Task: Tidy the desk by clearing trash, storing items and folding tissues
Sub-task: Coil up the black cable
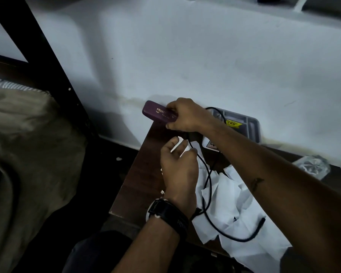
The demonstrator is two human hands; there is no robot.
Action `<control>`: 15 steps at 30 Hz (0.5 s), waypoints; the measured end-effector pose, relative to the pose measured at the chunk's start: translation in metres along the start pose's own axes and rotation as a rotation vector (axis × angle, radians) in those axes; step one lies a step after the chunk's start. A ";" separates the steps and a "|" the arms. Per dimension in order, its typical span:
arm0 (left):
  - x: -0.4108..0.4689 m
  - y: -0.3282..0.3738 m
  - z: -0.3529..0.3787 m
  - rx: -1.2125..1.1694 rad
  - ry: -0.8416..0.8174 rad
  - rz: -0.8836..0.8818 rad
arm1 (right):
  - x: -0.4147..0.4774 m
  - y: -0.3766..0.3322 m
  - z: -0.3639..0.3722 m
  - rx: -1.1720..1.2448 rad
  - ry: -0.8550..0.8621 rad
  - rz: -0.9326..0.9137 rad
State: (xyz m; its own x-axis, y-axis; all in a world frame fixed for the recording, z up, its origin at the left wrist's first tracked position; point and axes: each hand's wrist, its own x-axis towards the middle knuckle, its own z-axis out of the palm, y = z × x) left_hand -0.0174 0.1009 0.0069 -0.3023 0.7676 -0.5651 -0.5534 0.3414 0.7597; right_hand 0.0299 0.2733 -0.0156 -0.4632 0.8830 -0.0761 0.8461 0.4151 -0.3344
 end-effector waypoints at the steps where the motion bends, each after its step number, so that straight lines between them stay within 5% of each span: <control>1: -0.001 -0.001 0.001 0.003 -0.007 -0.006 | 0.002 -0.003 -0.002 0.014 0.014 -0.012; 15: -0.001 -0.008 0.003 0.065 -0.075 -0.004 | -0.012 0.016 -0.002 -0.235 -0.108 0.038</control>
State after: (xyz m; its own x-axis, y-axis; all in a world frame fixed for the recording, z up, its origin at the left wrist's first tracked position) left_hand -0.0102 0.0993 0.0020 -0.2402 0.8039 -0.5441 -0.5020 0.3769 0.7784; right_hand 0.0495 0.2697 -0.0180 -0.4447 0.8757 -0.1884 0.8957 0.4326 -0.1031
